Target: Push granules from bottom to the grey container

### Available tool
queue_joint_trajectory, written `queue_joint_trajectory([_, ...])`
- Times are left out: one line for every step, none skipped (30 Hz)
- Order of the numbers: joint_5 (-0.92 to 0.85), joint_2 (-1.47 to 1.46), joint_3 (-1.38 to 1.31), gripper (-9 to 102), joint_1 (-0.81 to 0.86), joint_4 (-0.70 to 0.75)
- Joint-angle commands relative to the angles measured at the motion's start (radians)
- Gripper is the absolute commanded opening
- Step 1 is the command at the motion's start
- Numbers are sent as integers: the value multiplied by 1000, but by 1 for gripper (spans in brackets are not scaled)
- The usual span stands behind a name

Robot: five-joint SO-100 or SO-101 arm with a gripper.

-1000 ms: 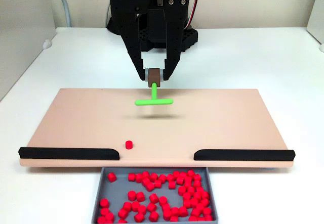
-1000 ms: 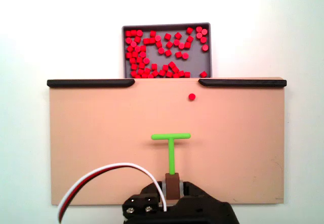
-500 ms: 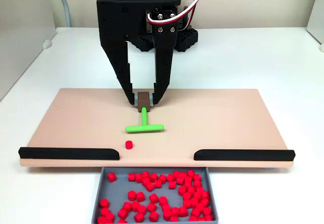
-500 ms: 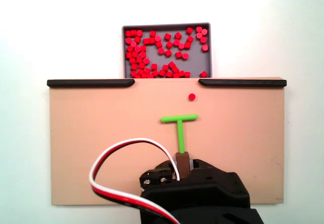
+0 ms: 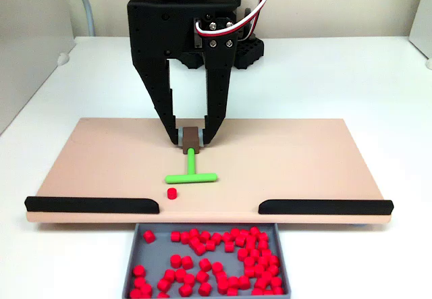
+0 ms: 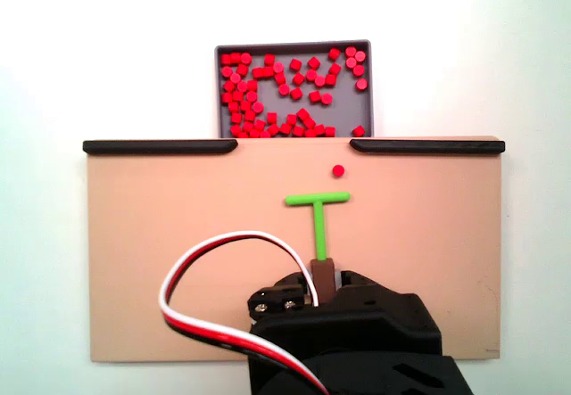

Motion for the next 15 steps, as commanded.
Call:
queue_joint_trajectory([9, -26, -6, 0, 2, -6])
queue_joint_trajectory([9, -29, -6, 0, 3, -6])
queue_joint_trajectory([11, -34, -6, 0, 5, -6])
queue_joint_trajectory([11, -38, -6, 0, 8, -6])
queue_joint_trajectory([11, -43, -6, 0, 8, -6])
queue_joint_trajectory([11, -49, -6, 0, 9, -6])
queue_joint_trajectory([11, -54, -6, 0, 9, -6])
queue_joint_trajectory([11, -60, -6, 0, 9, -6])
queue_joint_trajectory([11, -66, -6, 0, 9, -6])
queue_joint_trajectory([12, -72, -6, 0, 9, -6])
queue_joint_trajectory([12, -78, -6, 0, 9, -6])
queue_joint_trajectory([12, -83, -6, 0, 9, -6])
queue_joint_trajectory([12, -91, -6, 0, 9, -6])
queue_joint_trajectory([15, -95, -6, 0, 9, -6])
queue_joint_trajectory([15, -101, -6, 0, 9, -6])
